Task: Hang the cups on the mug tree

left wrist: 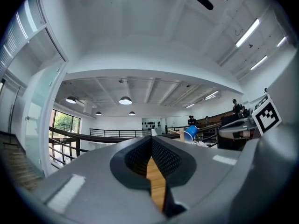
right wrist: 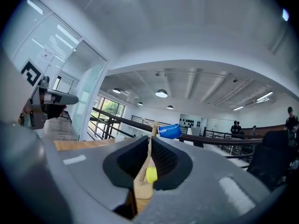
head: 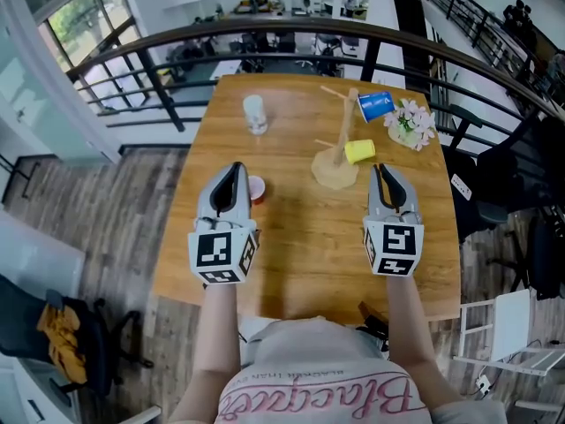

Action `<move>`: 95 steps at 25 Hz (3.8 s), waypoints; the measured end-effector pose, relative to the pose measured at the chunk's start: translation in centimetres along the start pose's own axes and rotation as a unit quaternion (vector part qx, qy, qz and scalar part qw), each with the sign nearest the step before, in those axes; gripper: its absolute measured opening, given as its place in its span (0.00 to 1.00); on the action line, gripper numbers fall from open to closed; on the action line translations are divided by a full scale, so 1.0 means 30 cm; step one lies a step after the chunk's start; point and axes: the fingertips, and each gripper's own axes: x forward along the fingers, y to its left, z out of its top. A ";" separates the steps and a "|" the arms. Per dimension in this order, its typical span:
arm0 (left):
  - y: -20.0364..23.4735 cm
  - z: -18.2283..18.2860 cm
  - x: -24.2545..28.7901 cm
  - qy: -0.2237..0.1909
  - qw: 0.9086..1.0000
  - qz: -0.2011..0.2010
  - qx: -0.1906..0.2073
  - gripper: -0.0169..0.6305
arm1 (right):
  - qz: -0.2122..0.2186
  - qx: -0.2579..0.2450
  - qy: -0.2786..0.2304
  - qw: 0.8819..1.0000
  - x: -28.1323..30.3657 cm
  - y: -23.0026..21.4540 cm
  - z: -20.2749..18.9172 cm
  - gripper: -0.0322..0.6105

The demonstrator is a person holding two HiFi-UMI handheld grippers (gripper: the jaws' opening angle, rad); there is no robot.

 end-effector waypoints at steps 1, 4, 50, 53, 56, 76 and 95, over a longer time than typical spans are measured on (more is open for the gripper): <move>-0.002 0.000 0.000 -0.001 1.000 -0.002 0.001 0.05 | -0.003 0.008 -0.003 1.000 -0.007 -0.004 0.004 0.06; -0.006 -0.010 0.001 0.000 1.000 -0.009 0.003 0.05 | -0.002 0.031 -0.006 1.000 -0.022 -0.005 0.003 0.05; 0.065 -0.882 0.039 0.288 0.956 -0.025 -0.050 0.59 | 0.030 0.082 0.133 0.987 -0.022 0.218 -0.431 0.05; 0.077 -0.927 0.056 0.301 0.952 -0.020 -0.051 0.57 | 0.031 0.082 0.136 0.987 -0.017 0.226 -0.453 0.05; 0.078 -0.962 0.079 0.311 0.949 -0.022 -0.047 0.56 | 0.032 0.084 0.140 0.986 -0.011 0.231 -0.474 0.05; 0.090 -0.957 0.176 0.293 0.956 0.009 -0.029 0.45 | 0.042 0.083 0.147 0.985 -0.022 0.201 -0.514 0.05; 0.097 -0.637 0.155 0.248 0.968 0.038 -0.008 0.45 | 0.049 0.090 0.111 0.988 -0.021 0.075 -0.305 0.05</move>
